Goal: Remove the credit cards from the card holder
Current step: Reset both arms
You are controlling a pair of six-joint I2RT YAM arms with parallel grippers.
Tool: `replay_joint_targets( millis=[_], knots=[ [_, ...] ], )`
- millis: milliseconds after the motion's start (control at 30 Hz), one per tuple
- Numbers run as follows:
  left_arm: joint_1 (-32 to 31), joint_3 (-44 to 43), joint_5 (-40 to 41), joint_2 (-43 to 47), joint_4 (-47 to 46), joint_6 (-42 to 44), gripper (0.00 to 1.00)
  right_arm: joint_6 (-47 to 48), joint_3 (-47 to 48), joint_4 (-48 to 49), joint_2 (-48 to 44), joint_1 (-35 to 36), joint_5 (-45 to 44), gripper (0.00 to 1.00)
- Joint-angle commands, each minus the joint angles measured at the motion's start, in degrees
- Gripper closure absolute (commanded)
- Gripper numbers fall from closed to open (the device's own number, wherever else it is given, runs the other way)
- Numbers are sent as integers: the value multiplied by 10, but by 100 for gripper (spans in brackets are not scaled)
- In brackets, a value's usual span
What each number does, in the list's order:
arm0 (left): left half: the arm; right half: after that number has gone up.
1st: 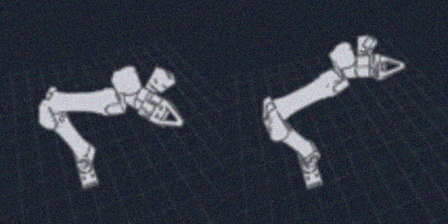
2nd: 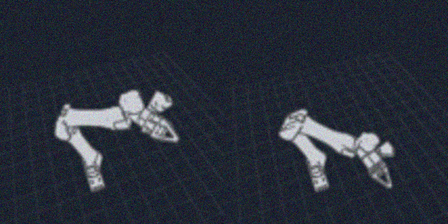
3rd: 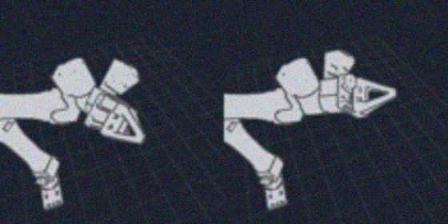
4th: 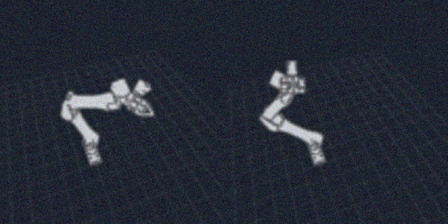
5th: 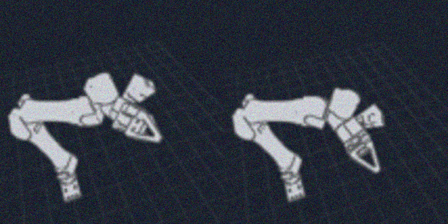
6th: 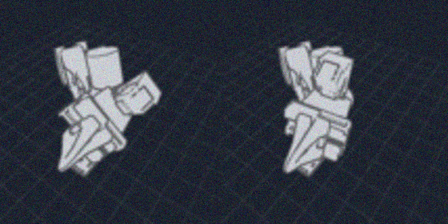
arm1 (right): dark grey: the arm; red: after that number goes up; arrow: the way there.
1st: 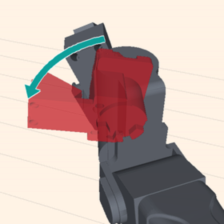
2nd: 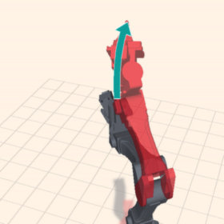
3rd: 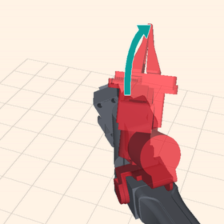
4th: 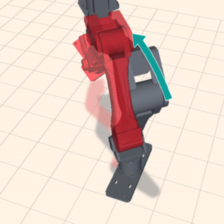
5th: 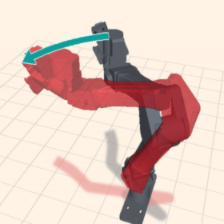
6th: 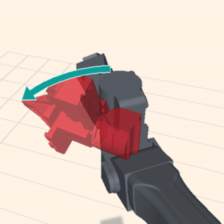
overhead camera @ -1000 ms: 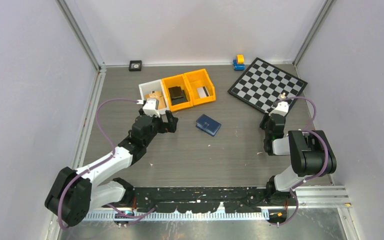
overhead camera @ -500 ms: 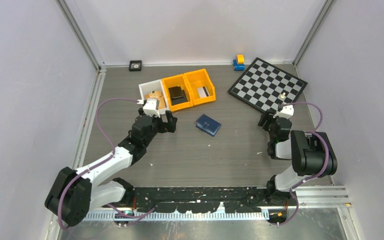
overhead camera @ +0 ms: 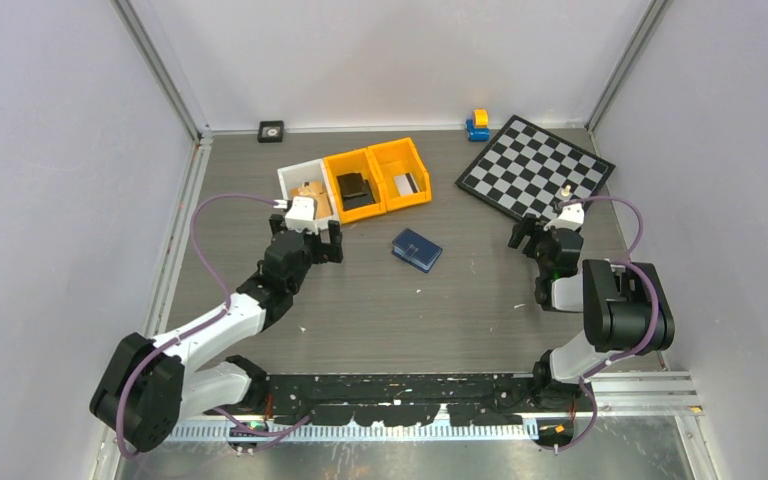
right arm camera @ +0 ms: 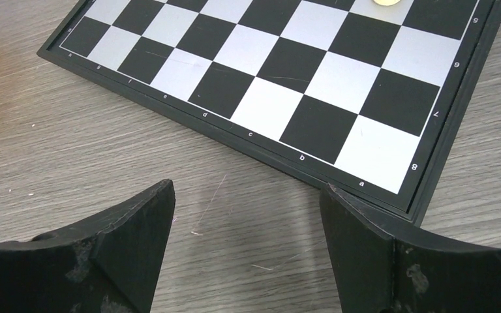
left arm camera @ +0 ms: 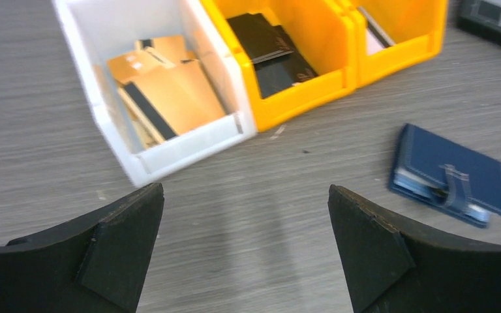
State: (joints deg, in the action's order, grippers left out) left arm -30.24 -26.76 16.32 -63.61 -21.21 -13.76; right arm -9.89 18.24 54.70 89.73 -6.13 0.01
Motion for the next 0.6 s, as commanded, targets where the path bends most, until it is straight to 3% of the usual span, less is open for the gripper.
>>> replay_joint_targets(
  millis=[0,133,300,367,433,467,500,567],
  knots=[
    [10,0,106,8,-17,109,0,4,20,-3,-8,1,2,14],
    [38,23,166,36,-12,154,0,5,19,-1,-9,1,2,13],
    [96,112,152,58,-117,158,0,5,18,2,-8,2,2,12],
    [136,172,109,27,-229,133,0,5,18,2,-7,1,2,12],
    [189,218,28,-52,-432,109,0,5,18,2,-8,2,1,12],
    [195,218,15,-95,-485,128,1,5,18,2,-8,2,2,12],
    [196,209,-10,-115,-487,150,2,5,18,2,-8,1,2,12],
    [196,168,-66,-117,-385,184,5,5,18,3,-8,1,2,12]
  ],
)
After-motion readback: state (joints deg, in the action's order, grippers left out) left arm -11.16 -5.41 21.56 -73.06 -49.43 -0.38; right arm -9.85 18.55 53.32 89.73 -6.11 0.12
